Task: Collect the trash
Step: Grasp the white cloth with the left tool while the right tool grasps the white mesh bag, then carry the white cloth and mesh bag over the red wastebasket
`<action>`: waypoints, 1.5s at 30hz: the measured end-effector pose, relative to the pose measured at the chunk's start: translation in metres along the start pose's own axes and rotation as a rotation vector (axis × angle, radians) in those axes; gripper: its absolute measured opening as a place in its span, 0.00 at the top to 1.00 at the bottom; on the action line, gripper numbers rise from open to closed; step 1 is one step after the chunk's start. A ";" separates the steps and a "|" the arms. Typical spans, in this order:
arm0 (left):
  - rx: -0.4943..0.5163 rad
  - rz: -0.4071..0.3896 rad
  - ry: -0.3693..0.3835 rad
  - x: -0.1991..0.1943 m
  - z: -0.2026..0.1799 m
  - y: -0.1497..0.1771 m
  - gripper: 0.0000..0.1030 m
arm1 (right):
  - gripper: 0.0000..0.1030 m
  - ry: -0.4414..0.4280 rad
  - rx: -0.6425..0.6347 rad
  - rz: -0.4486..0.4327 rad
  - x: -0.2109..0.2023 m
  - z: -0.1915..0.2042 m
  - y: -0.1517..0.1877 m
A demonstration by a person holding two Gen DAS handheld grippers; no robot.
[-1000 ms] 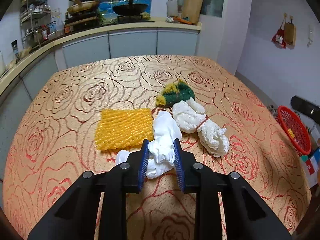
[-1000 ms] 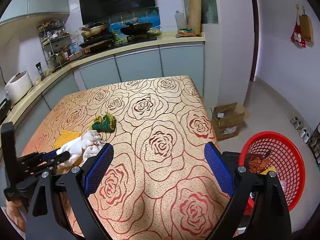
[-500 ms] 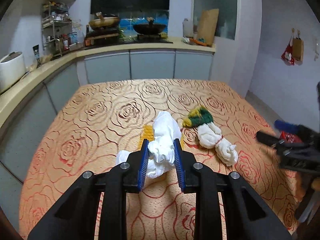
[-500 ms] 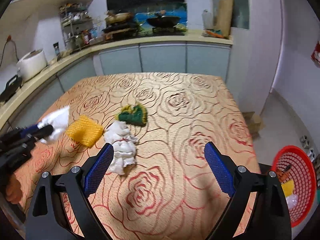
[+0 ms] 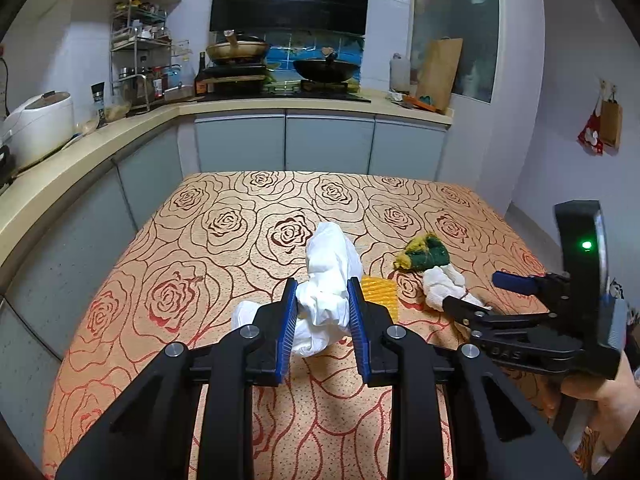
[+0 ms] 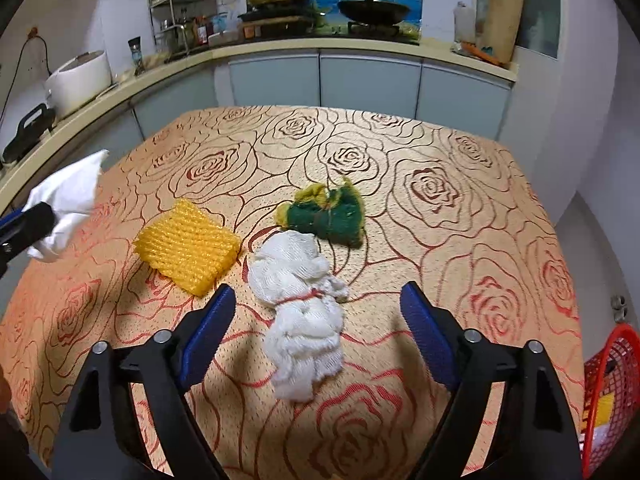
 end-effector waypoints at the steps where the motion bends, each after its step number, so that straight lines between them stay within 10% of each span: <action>1: -0.002 0.001 -0.002 0.000 0.001 0.000 0.77 | 0.30 -0.002 -0.003 0.011 0.003 0.001 0.001; 14: -0.007 -0.019 -0.023 -0.007 0.005 -0.001 0.77 | 0.65 0.002 -0.024 0.052 0.016 0.005 0.011; 45: 0.019 -0.165 0.003 -0.050 -0.040 -0.053 0.77 | 0.68 0.008 0.084 -0.329 -0.147 -0.033 -0.070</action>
Point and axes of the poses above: each gripper's, at about its wrist camera, not at the fingertips, and x roughly the way its jaws point, z to its left, y to its underside, the point moved 6 cm from there along x, roughly the way its jaws point, and after that the axes turned 14 degrees about -z, right-handed, at the moved point
